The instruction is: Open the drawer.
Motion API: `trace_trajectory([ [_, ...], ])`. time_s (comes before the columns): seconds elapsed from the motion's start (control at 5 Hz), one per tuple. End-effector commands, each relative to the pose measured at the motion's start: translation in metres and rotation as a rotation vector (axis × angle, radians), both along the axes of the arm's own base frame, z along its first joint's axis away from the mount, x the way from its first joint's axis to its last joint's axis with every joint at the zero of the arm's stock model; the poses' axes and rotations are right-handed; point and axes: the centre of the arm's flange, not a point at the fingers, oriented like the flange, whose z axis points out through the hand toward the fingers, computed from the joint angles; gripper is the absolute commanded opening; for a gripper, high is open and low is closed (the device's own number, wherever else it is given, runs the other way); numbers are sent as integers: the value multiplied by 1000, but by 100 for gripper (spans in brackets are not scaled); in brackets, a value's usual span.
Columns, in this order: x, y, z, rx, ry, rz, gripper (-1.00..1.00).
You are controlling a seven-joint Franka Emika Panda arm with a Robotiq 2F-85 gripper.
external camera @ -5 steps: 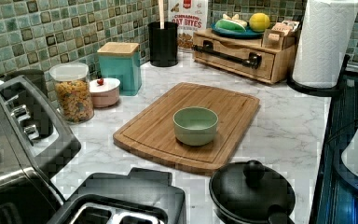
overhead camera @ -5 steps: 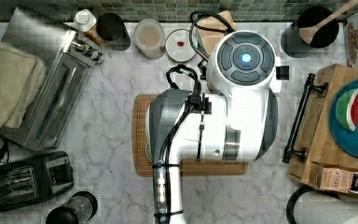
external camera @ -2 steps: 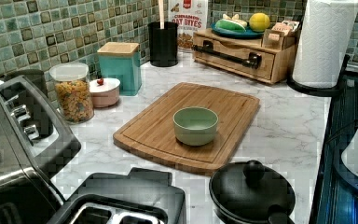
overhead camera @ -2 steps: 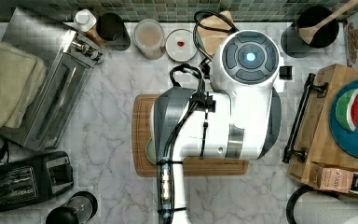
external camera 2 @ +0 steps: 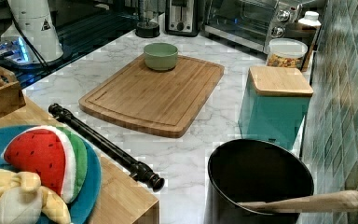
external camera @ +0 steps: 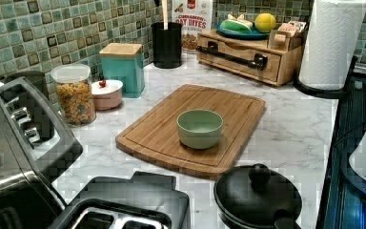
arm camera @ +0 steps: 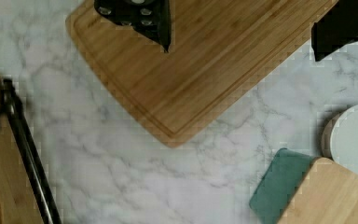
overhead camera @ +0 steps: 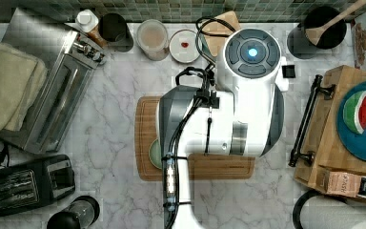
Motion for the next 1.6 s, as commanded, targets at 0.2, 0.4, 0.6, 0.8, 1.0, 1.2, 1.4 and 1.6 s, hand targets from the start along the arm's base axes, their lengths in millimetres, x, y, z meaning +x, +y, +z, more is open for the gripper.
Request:
trace_trajectory([
  [0.2,-12,-134,-1,-57,-65,245,100],
  [0.4,-15,-155,-12,-125,-64,280,100],
  [0.6,-16,-166,-18,-129,-19,281,100],
  [0.8,-22,-168,-33,-162,-38,305,100],
  [1.0,-24,-170,-57,-159,-43,325,100],
  [1.2,-22,-178,-70,-185,-1,383,100],
  [1.4,-24,-198,-84,-190,25,434,100],
  [1.6,-28,-209,-97,-184,31,454,100],
])
